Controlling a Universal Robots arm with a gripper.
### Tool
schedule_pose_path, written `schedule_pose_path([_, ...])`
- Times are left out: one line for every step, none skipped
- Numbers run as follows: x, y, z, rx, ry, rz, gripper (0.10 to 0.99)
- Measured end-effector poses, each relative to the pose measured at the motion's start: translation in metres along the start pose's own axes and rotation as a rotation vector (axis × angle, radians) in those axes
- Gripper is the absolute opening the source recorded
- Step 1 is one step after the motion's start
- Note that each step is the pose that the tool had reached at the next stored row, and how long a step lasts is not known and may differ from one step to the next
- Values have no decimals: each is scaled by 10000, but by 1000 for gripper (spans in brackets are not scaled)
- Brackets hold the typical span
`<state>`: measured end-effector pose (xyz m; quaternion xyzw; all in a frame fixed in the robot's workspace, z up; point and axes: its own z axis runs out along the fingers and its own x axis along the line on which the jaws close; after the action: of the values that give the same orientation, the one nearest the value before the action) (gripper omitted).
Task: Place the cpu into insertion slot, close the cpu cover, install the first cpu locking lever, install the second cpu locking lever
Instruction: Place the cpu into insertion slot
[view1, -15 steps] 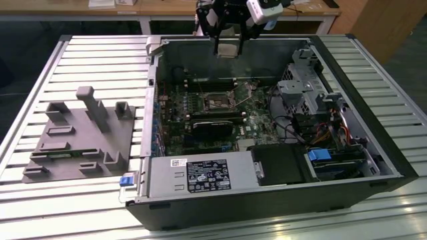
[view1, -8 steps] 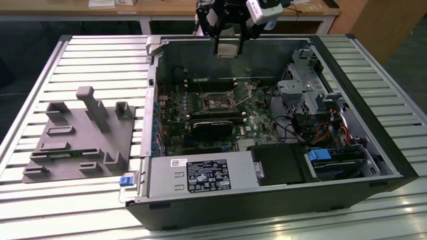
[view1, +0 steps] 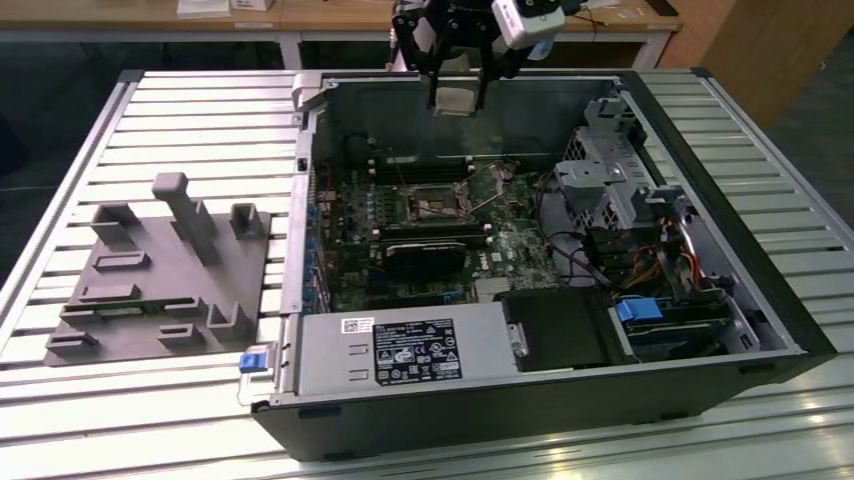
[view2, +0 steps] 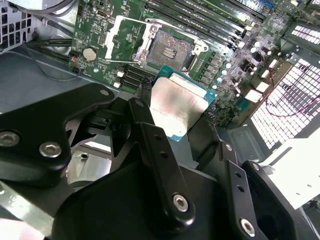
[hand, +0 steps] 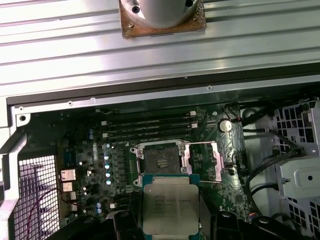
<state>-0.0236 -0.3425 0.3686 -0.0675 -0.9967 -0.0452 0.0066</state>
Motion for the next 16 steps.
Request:
schedule_pose_path([0,0,0,-1,-1,13,537])
schedule_pose_path([0,0,0,0,-2,25,537])
schedule_pose_path([0,0,0,-1,-3,38,537])
schedule_pose_path([0,0,0,-1,-5,52,537])
schedule_pose_path([0,0,0,-2,-6,64,537])
schedule_pose_path([0,0,0,-2,-7,76,537])
schedule_pose_path([0,0,0,-2,-8,89,537])
schedule_pose_path([0,0,0,-3,-9,103,537])
schedule_pose_path([0,0,0,-3,-10,116,537])
schedule_pose_path([0,0,0,-3,-11,130,537])
schedule_pose_path([0,0,0,-3,-13,143,537])
schedule_pose_path([0,0,0,-3,-14,157,537])
schedule_pose_path([0,0,0,-3,-15,169,537])
schedule_pose_path([0,0,0,-4,-16,182,537])
schedule_pose_path([0,0,0,-4,-18,195,537])
schedule_pose_path([0,0,0,-4,-19,208,537])
